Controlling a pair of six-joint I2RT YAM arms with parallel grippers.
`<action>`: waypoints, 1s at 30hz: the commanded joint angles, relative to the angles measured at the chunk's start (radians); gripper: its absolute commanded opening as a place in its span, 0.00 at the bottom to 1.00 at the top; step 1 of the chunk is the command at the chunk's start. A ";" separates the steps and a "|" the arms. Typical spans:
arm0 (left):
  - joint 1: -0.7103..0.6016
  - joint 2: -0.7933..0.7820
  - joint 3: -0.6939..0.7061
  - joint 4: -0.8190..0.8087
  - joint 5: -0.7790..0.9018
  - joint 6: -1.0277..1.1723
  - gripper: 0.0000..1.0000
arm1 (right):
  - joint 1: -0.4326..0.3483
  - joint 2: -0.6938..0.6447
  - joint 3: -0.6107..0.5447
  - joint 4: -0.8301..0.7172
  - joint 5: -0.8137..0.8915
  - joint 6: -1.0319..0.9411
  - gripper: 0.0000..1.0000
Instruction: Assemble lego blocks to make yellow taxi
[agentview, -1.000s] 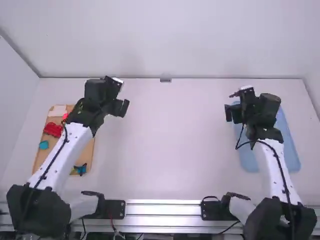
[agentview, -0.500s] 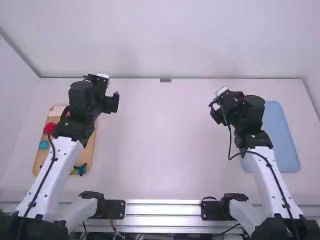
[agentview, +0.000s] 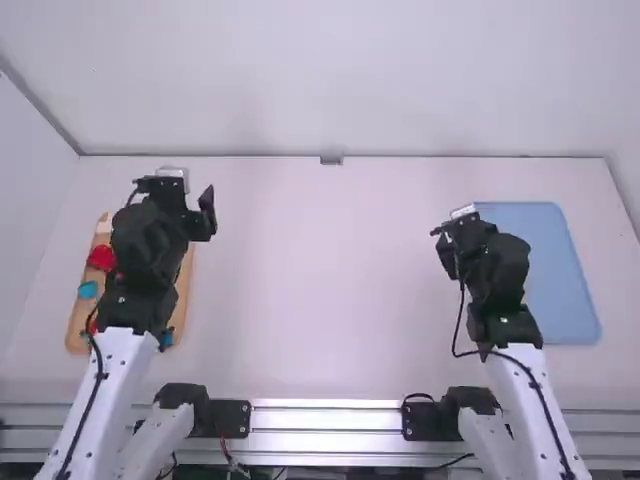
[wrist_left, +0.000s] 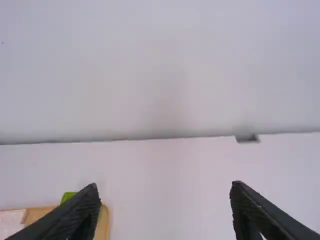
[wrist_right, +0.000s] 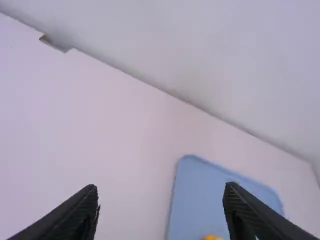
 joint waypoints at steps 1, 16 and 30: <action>0.002 -0.067 -0.052 0.011 0.011 -0.017 0.61 | -0.002 -0.064 -0.058 0.003 0.021 0.106 0.60; 0.002 -0.400 -0.385 0.011 0.011 -0.017 0.28 | -0.002 -0.393 -0.387 0.003 0.021 0.435 0.27; 0.002 -0.655 -0.640 0.011 0.011 -0.017 0.03 | -0.002 -0.630 -0.549 0.003 0.021 0.461 0.04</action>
